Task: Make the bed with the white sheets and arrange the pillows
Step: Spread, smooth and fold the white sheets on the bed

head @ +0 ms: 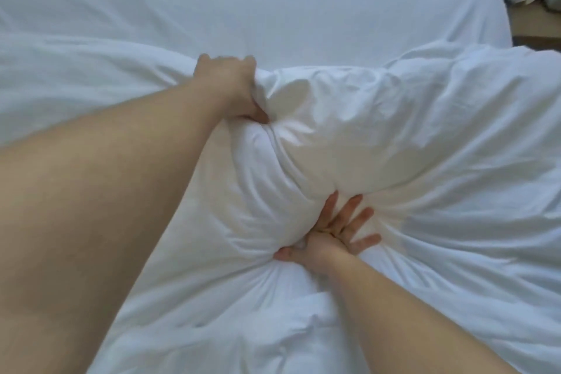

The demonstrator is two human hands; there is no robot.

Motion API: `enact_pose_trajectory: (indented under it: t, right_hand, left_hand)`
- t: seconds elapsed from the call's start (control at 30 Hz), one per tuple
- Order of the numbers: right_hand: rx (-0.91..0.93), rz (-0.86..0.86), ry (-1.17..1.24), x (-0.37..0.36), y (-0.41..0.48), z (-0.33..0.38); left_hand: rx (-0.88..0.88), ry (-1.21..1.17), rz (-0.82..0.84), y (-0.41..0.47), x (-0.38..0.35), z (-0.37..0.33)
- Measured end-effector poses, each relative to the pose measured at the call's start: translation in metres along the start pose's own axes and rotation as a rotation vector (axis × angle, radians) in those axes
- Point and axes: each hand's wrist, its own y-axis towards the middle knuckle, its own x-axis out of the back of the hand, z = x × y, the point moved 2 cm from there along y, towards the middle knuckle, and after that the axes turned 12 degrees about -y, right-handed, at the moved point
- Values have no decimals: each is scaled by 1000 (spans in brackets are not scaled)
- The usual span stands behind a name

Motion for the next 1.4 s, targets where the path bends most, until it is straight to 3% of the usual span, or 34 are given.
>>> enact_pose_trajectory:
  t: [0.13,0.27,0.33,0.5,0.6,0.63,0.67,0.77,0.83,0.97,1.0,1.07,1.13,1.2,1.3,1.4]
  right_hand:
    - [-6,-17,23,0,3,1]
    - [-6,-120,-15,4,-2,4]
    - [1,-168,-20,2,-8,4]
    - [50,-249,49,3,-42,-8]
    - [365,-152,442,-17,-95,-34]
    - [365,-276,550,-24,-113,-55]
    - [346,-509,481,-26,-141,-75]
    - [383,-1124,66,-20,-218,-109]
    - [599,-1249,-126,-4,-258,-105]
    - [730,-631,-1081,-5,-290,-69]
    - [738,-549,-1212,-8,-301,-63]
    - [743,-560,-1345,-13,-329,-66]
    - [591,-656,-1344,-22,-350,-92]
    - [356,-625,-1118,-58,-354,-131]
    - [10,-247,-849,-171,-352,-176]
    - [-47,-113,-813,-232,-336,-180]
  left_hand:
    - [15,-95,-15,-14,-10,-11]
    - [-189,-68,-292,-73,-15,-10]
    - [-267,-60,-336,-125,-29,-9]
    - [-247,-32,-283,-259,-66,-10]
    - [-219,-77,-140,-327,-78,-2]
    - [-215,-102,-96,-345,-74,1]
    - [-213,-114,-37,-363,-69,5]
    - [-271,-38,136,-415,-43,3]
    - [-352,103,225,-446,-27,-6]
    - [-575,255,295,-493,-1,-30]
    - [-627,270,299,-503,0,-36]
    - [-657,276,343,-521,-5,-42]
    - [-626,256,325,-531,-14,-46]
    - [-644,219,248,-538,-31,-55]
    - [-771,155,376,-568,-92,-74]
    - [-716,152,524,-606,-155,-66]
